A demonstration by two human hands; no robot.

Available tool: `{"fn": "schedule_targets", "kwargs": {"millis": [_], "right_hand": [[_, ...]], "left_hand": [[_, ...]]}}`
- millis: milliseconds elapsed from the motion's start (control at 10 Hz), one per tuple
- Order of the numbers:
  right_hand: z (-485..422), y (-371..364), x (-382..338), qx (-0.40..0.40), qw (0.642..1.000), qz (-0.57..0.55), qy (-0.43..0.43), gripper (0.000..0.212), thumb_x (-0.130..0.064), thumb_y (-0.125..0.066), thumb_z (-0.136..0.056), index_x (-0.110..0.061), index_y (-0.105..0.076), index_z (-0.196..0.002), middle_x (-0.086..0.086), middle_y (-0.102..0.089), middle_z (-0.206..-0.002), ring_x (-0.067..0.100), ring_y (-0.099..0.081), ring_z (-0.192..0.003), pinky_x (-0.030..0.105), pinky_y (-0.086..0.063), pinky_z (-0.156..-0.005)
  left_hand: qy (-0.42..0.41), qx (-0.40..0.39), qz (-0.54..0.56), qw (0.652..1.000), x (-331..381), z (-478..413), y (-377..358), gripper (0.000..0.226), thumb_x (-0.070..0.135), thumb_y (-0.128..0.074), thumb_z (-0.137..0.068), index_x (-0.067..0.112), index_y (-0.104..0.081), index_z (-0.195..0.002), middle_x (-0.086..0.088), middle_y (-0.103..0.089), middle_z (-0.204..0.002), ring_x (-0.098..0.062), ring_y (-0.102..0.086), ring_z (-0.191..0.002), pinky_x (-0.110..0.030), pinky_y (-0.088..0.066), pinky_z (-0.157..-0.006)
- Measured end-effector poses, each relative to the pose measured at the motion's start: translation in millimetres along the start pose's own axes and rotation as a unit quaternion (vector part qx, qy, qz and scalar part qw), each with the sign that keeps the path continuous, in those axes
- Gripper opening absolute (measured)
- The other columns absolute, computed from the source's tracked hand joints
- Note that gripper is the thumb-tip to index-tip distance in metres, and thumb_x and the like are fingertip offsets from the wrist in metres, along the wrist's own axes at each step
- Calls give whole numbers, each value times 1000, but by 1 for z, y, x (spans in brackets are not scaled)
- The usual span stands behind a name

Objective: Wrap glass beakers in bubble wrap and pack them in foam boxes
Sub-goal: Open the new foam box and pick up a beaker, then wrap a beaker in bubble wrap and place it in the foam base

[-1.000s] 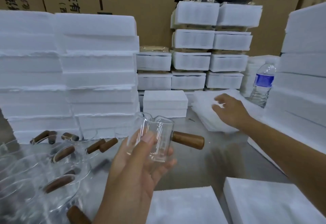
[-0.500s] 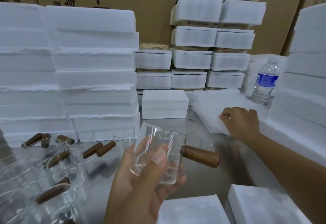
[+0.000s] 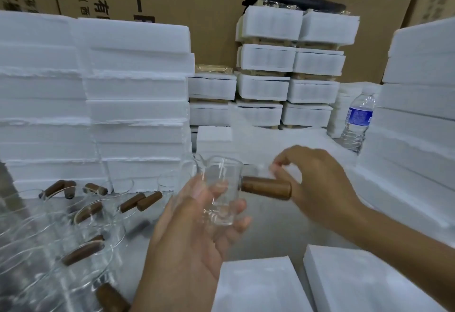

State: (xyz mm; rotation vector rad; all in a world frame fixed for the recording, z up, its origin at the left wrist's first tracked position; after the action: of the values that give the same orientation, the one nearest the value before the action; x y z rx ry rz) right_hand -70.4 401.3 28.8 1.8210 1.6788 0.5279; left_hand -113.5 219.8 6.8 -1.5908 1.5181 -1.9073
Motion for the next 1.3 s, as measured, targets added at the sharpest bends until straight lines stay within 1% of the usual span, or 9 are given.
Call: {"fn": "schedule_targets", "kwargs": {"millis": [100,300,500,600,700,800,900,1100,1300], "right_hand": [[40,23,-49,16,990,51,129,18,-25,-57,-81,-19,-68,-66,-5,-65,-68,13,-55,-62,25,-41,-68],[92,26,-95,-43,971,29,234,23,-30,-59,-77,-22,-66,-56,-6,-63,-61,13,-58,-56,24,-50,-62],[92,24,-92,-287,938,-181,71,25,-54,-53,-82,-33,-66,-88,-19,-67,-87,-4,-58,-80,12,-46,-70],[76,35,-57,-154,909,-372,-107,10,-24,-65,-86,-30,-61,-92,-4,-69,-81,6,-65,-72,22,-50,-69],[64,56,-22,-25,910,-364,-197,32,-27,-62,-85,-32,-50,-114,-8,-65,-93,5,-66,-76,14,-46,-62],[62,68,-12,-60,957,-254,-126,39,-43,-56,-81,-42,-46,-119,-23,-55,-110,-4,-58,-92,15,-46,-76],[67,67,-19,-111,970,-208,-57,13,-32,-53,-90,-40,-60,-98,-22,-63,-100,-3,-58,-93,21,-47,-81],[83,74,-19,-151,950,-269,-55,48,5,-48,-90,-40,-58,-101,-23,-65,-93,0,-60,-87,12,-43,-79],[90,82,-13,-177,952,-248,-34,48,1,-59,-83,-42,-55,-105,-20,-66,-93,-4,-59,-90,7,-40,-81]], "left_hand": [[-11,-24,47,999,13,8,-1,33,34,-56,-67,9,-66,-86,-11,-69,-79,-27,-69,-62,-32,-56,-49],[-17,-6,30,999,22,18,-4,55,29,-79,-55,12,-59,-103,-10,-65,-96,-25,-70,-76,-32,-58,-63],[-38,-17,-23,999,20,27,-6,42,33,-71,-59,15,-61,-96,-9,-61,-106,-22,-70,-82,-30,-57,-65],[-53,-14,-71,996,16,28,-3,38,32,-68,-67,13,-60,-99,-7,-59,-99,-19,-69,-78,-28,-57,-63],[-50,-2,-141,989,7,33,-1,69,36,-71,-59,10,-56,-121,-1,-71,-89,-17,-71,-78,-26,-56,-61],[-29,-3,-194,980,-6,39,3,82,43,-75,-50,17,-55,-125,-2,-71,-101,-20,-71,-85,-26,-55,-62],[-17,-16,-204,979,-18,44,-2,76,42,-76,-54,18,-56,-123,-5,-66,-115,-25,-69,-94,-27,-54,-64],[-2,-37,-242,969,-28,46,-17,61,39,-77,-62,22,-58,-118,-6,-64,-115,-26,-68,-97,-28,-56,-66],[18,-49,-294,954,-39,37,-25,44,30,-68,-83,21,-52,-122,-9,-62,-113,-18,-69,-83,-28,-58,-68]]}}
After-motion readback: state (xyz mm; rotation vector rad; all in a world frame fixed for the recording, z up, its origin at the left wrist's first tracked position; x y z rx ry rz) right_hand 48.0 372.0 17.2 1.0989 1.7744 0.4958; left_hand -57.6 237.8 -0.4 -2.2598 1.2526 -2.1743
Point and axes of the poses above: each hand's wrist, its own z-axis away from the middle knuckle, its own y-axis out of the back of the hand, x = y × z, the point moved 3 cm from there along -z, towards the middle knuckle
